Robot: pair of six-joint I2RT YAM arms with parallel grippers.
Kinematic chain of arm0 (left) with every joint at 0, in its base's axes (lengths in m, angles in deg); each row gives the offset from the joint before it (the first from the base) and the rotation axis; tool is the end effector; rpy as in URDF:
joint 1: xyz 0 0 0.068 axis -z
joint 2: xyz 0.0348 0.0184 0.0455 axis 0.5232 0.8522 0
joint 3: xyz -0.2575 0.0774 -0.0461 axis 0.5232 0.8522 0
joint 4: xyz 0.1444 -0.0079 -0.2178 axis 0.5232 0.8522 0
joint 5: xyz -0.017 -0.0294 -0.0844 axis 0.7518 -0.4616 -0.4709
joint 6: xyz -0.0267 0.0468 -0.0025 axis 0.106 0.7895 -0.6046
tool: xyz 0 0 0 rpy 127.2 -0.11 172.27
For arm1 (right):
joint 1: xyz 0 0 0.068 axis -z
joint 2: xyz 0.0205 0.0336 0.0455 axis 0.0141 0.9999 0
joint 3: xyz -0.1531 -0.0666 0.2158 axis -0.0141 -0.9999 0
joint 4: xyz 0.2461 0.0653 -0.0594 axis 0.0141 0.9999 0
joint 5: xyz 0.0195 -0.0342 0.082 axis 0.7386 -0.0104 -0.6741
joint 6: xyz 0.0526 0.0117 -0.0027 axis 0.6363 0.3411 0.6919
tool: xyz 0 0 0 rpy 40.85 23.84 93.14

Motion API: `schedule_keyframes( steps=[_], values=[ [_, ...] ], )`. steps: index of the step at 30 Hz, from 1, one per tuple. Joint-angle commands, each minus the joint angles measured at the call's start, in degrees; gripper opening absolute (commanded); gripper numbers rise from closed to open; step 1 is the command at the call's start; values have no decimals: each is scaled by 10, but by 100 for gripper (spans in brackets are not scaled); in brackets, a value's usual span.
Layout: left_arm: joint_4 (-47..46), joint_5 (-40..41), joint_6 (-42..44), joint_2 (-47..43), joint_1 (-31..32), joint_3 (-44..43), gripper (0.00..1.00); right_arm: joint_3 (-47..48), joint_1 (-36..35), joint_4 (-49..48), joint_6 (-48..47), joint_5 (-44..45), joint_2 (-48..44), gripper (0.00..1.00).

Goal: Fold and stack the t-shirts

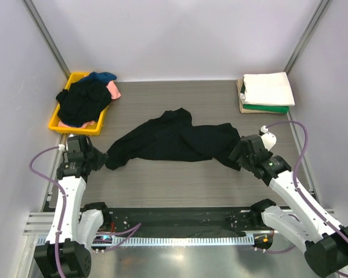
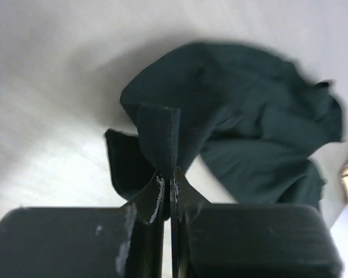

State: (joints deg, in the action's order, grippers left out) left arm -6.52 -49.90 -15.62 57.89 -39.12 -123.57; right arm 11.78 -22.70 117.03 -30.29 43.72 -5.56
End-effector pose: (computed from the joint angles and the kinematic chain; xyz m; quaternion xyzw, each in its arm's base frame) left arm 0.1688 0.0204 0.2567 -0.4493 0.8103 -0.1647 0.3382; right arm 0.1583 0.0485 0.2457 0.2625 0.8908 0.0219 0.3702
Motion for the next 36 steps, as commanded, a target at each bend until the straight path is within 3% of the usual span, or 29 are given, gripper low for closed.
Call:
schedule_keyframes(
  steps=[1,9,14,26,28,29,30,32,36],
  values=[
    [26,-16,22,-34,-1,19,1,-8,1,-10,0,-55,-25,87],
    [19,-13,33,-34,-1,22,2,-89,0,-157,6,-204,-19,78],
    [15,-14,37,-23,-1,22,1,-50,-3,-248,-9,-265,89,73],
    [7,-13,40,-23,-2,26,1,30,-36,-341,-33,-263,290,72],
    [6,-13,42,-20,-1,25,1,34,-36,-347,-35,-260,312,62],
    [4,-12,42,-17,-1,25,0,36,-35,-350,-41,-258,318,30],
    [4,-12,42,-16,-1,25,0,36,-35,-348,-41,-258,318,30],
    [5,-11,43,-15,-1,24,0,35,-35,-344,-42,-252,307,9],
    [9,-8,44,-23,-1,17,0,45,-35,-285,-53,-237,247,1]
  ],
)
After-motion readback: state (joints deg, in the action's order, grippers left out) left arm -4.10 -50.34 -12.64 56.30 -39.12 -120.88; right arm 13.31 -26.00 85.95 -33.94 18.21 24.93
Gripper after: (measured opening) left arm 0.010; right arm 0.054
